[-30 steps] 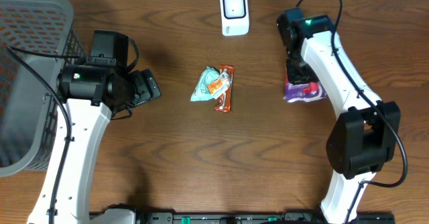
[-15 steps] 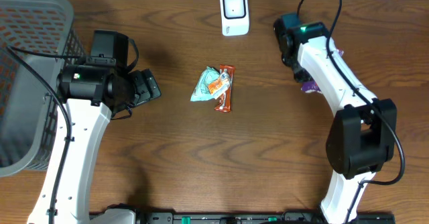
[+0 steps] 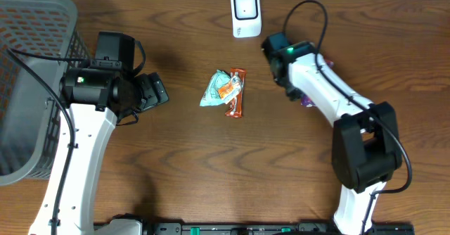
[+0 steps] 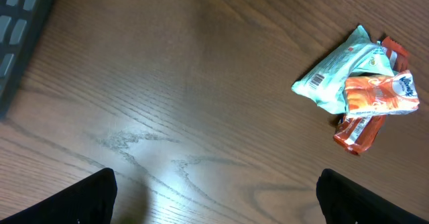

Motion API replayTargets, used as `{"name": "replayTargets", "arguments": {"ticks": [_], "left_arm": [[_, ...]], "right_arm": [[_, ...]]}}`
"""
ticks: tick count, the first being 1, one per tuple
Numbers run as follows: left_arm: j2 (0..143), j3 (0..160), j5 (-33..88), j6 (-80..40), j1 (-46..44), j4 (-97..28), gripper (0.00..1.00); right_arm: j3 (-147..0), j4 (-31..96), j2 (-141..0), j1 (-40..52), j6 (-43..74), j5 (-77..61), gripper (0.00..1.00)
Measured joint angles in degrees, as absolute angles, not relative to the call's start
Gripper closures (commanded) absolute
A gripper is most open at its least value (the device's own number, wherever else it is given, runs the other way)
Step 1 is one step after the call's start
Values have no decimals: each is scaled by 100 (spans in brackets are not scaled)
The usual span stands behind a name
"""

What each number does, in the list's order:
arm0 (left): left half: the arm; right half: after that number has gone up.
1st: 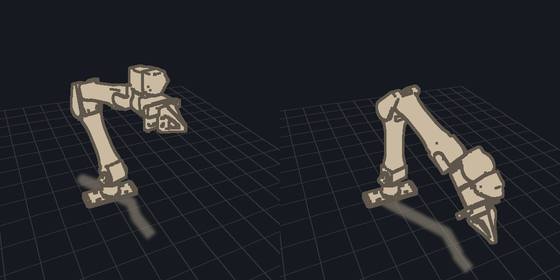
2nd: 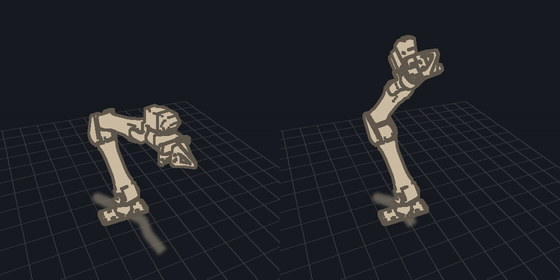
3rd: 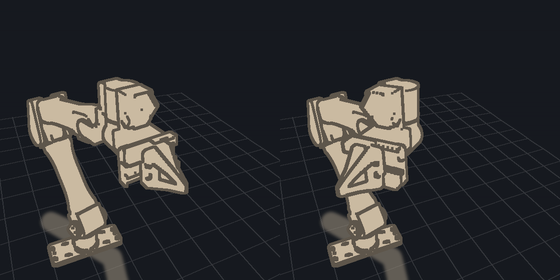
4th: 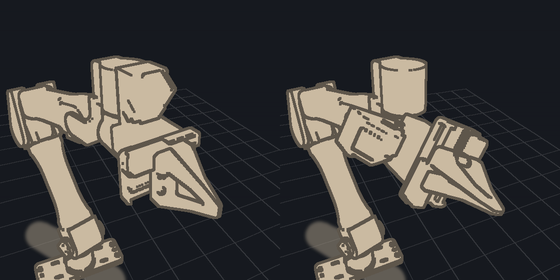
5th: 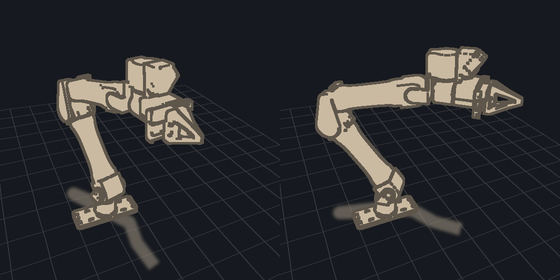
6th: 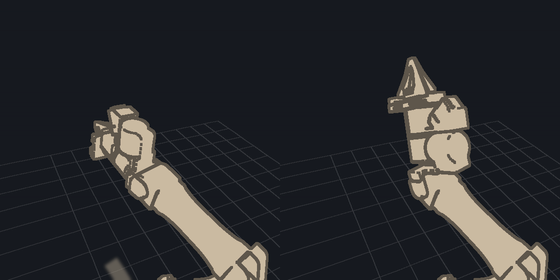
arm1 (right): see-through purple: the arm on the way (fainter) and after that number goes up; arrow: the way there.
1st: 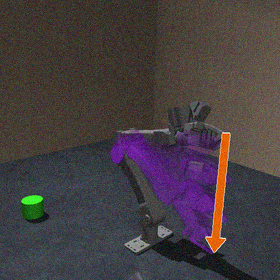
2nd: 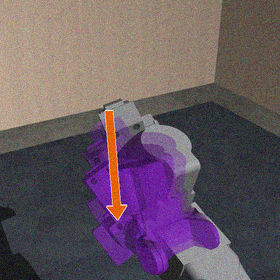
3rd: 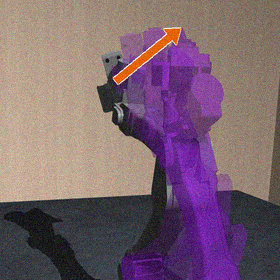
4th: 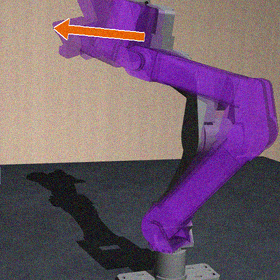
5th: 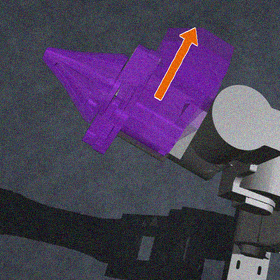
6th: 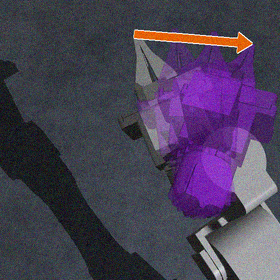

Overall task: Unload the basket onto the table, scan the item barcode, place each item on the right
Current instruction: 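Hold the pad pack under the white scanner with the right gripper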

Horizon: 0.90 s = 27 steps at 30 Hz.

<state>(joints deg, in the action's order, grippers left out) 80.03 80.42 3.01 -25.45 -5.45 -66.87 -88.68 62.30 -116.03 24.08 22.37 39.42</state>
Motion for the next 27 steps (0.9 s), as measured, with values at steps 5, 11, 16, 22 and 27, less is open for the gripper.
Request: {"name": "replayTargets", "arguments": {"ticks": [5, 11, 16, 22, 27], "left_arm": [[8003, 8042, 301, -2545, -545, -6687, 5], [8003, 8042, 303, -2545, -545, -6689, 5], [8003, 8042, 301, -2545, -545, -6687, 5], [8003, 8042, 301, -2545, -545, -6687, 5], [8003, 8042, 301, -2545, -545, -6687, 5]], "right_arm": [[-8875, 5924, -11596, 2899, 2257, 3566, 49], [-9244, 6053, -11596, 3269, 2239, 2746, 44], [-10016, 6425, -11596, 3129, 2233, 2093, 23], [-10405, 6573, -11574, 2661, 1861, 1444, 13], [-10405, 6654, -11577, 2064, 1627, 698, 8]]}}
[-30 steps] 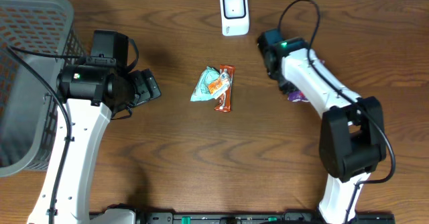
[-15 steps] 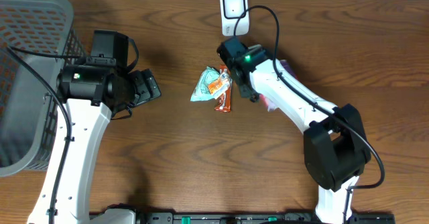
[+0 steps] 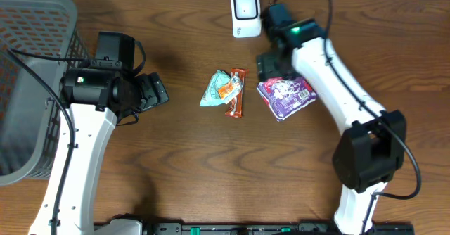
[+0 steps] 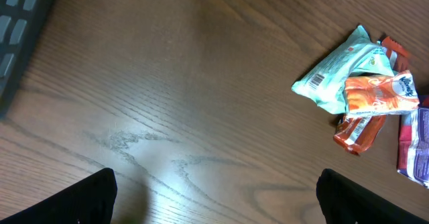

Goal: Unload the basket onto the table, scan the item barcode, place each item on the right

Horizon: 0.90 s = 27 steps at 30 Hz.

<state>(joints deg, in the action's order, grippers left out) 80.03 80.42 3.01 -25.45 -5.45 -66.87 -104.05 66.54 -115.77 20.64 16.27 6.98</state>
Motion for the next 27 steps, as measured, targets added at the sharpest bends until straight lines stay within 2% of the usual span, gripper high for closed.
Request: {"name": "replayTargets", "arguments": {"ticks": [5, 9, 12, 13, 16, 19, 27], "left_arm": [[8003, 8042, 301, -2545, -545, -6687, 5], [8003, 8042, 301, -2545, -545, -6687, 5], [8003, 8042, 301, -2545, -545, -6687, 5], [8003, 8042, 301, -2545, -545, -6687, 5], [8003, 8042, 301, -2545, -545, -6687, 5], [8003, 8042, 298, -2545, -545, -6687, 5], [8003, 8040, 298, -2545, -545, -6687, 5]], "right_arm": [[-10405, 6768, -11577, 1459, 1085, -336, 18], [-10379, 6790, -11577, 1321, 799, -934, 24], [-10267, 6766, -11577, 1413, 672, -1105, 36], [-10217, 6757, -11577, 1468, 646, -1094, 37], [-10077, 6643, -11577, 1682, 624, -906, 36], [-9880, 6460, -11577, 1990, 650, -447, 29], [-9229, 5933, -11577, 2827, 932, 1087, 32]]}}
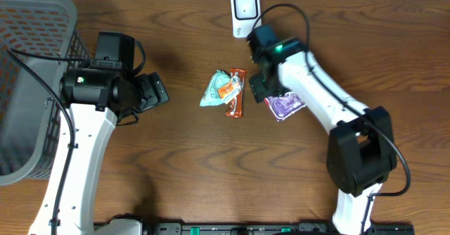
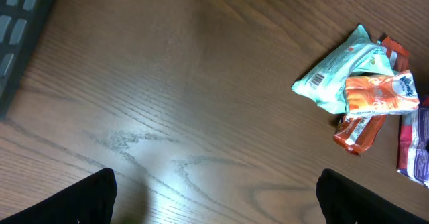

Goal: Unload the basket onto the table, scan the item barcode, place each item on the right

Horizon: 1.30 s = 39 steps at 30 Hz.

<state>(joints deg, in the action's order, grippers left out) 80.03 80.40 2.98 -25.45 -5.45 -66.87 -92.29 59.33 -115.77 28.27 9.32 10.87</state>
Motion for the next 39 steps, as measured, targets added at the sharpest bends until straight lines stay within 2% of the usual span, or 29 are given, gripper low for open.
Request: {"name": "replayTargets", "arguments": {"ticks": [9, 11, 12, 14, 15, 16, 17, 24, 29, 32, 39], "left_arm": [[8003, 8036, 301, -2545, -543, -6687, 5], [8003, 8036, 301, -2545, -545, -6685, 5], [8003, 8036, 301, -2545, -545, -6687, 5], [8003, 8036, 301, -2545, -545, -6687, 5], [8003, 8036, 301, -2545, -545, -6689, 5], [8003, 8036, 301, -2545, -545, -6687, 5], [8003, 8036, 301, -2545, -545, -6687, 5], [8003, 8036, 301, -2545, -545, -6687, 5], [8003, 8036, 301, -2545, -545, -6689, 5], [8003, 8036, 301, -2545, -545, -6687, 5], [8003, 8036, 301, -2545, -545, -6687, 5]], "right_arm": [[-8075, 4762, -11574, 3326, 1260, 2453, 39], [-7854, 4462, -11574, 3334, 1278, 2615, 44], [-7730, 4320, -11563, 3334, 1282, 2720, 52], [-7575, 4180, -11535, 3334, 1286, 2877, 80], [-7526, 4165, -11518, 3334, 1297, 2956, 90], [-7500, 4169, -11489, 3334, 1323, 3004, 97], [-7485, 4176, -11465, 3334, 1343, 3028, 99], [-7553, 4554, -11428, 3317, 1468, 2945, 99], [-8005, 5127, -11419, 3111, 1487, 2193, 99], [-8368, 5347, -11327, 2880, 1459, 1470, 99], [-8967, 5437, -10707, 1933, 1070, -1153, 99]]}}
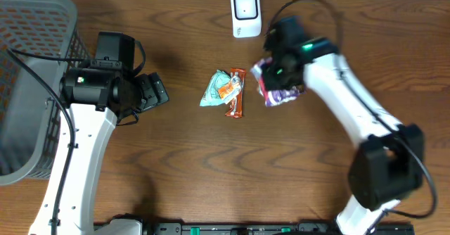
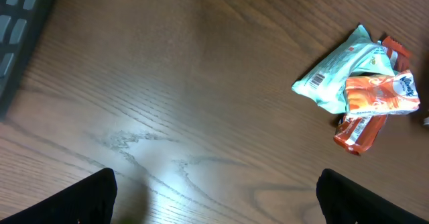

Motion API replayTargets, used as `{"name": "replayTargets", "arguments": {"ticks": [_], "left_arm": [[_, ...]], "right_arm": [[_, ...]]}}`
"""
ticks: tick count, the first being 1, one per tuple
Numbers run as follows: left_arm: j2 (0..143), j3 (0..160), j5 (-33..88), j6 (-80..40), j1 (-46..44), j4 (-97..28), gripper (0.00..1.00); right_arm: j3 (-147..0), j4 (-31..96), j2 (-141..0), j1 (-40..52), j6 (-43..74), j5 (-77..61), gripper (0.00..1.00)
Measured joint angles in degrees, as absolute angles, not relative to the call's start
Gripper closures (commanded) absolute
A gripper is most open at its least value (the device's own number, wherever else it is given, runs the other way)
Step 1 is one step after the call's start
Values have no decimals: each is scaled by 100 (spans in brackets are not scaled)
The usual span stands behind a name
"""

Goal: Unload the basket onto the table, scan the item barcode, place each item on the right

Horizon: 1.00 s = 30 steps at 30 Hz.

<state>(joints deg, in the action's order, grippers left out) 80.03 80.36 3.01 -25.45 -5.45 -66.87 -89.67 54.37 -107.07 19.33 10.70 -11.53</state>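
Observation:
The white barcode scanner (image 1: 245, 13) stands at the table's far edge. Just in front of it and to the right, my right gripper (image 1: 270, 72) is shut on a purple snack packet (image 1: 283, 91), which is crumpled and looks raised off the wood. At mid-table lies a small pile: a teal packet (image 1: 213, 88) (image 2: 338, 73), an orange packet (image 2: 380, 94) across it, and a red-orange bar (image 1: 236, 103) (image 2: 358, 131) underneath. My left gripper (image 1: 153, 91) (image 2: 214, 200) hovers open to the left of the pile, holding nothing.
A grey mesh basket (image 1: 28, 87) fills the left edge of the table, and its corner (image 2: 20, 23) shows in the left wrist view. Bare brown wood (image 1: 232, 172) spreads in front of the pile.
My right gripper was down at the purple packet's left edge on the table; now it holds the packet raised, a little further right. The packet has gone from the left wrist view. The left arm is unchanged.
At first my right gripper was right of the scanner with the purple packet half hidden under the arm. Then the packet lay flat right of the pile, below the gripper. Then the gripper sat at its left edge, and now it grips it raised.

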Motion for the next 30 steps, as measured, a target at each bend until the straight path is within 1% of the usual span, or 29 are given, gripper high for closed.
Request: {"name": "replayTargets", "arguments": {"ticks": [5, 9, 13, 16, 18, 20, 21, 23, 25, 27, 30], "left_arm": [[8003, 8036, 301, -2545, -545, -6689, 5], [8003, 8036, 301, -2545, -545, -6687, 5], [8003, 8036, 301, -2545, -545, -6687, 5], [8003, 8034, 301, -2545, -545, -6687, 5], [8003, 8034, 301, -2545, -545, -6687, 5], [8003, 8034, 298, -2545, -545, -6687, 5], [8003, 8034, 301, -2545, -545, -6687, 5], [8003, 8034, 301, -2545, -545, -6685, 5], [8003, 8034, 301, -2545, -545, -6685, 5], [8003, 8034, 301, -2545, -545, -6687, 5], [8003, 8034, 301, -2545, -545, -6689, 5]], "right_arm": [[-8980, 5404, -10569, 1028, 864, -3070, 99], [-8602, 5006, -10571, 311, 801, -4694, 99], [-7990, 4661, -10573, -141, 803, -5642, 99], [-7400, 4401, -10573, -443, 849, -5992, 99], [-7030, 4309, -10575, -652, 871, -6075, 97], [-6805, 4410, -10582, -860, 893, -5898, 91], [-6764, 4528, -10589, -947, 913, -5708, 90], [-6755, 4740, -10591, -1114, 954, -5299, 86], [-6840, 5028, -10589, -1234, 1009, -4799, 80], [-7022, 5376, -10589, -1291, 1028, -4211, 78], [-7428, 5872, -10589, -1295, 1085, -3295, 67]]}}
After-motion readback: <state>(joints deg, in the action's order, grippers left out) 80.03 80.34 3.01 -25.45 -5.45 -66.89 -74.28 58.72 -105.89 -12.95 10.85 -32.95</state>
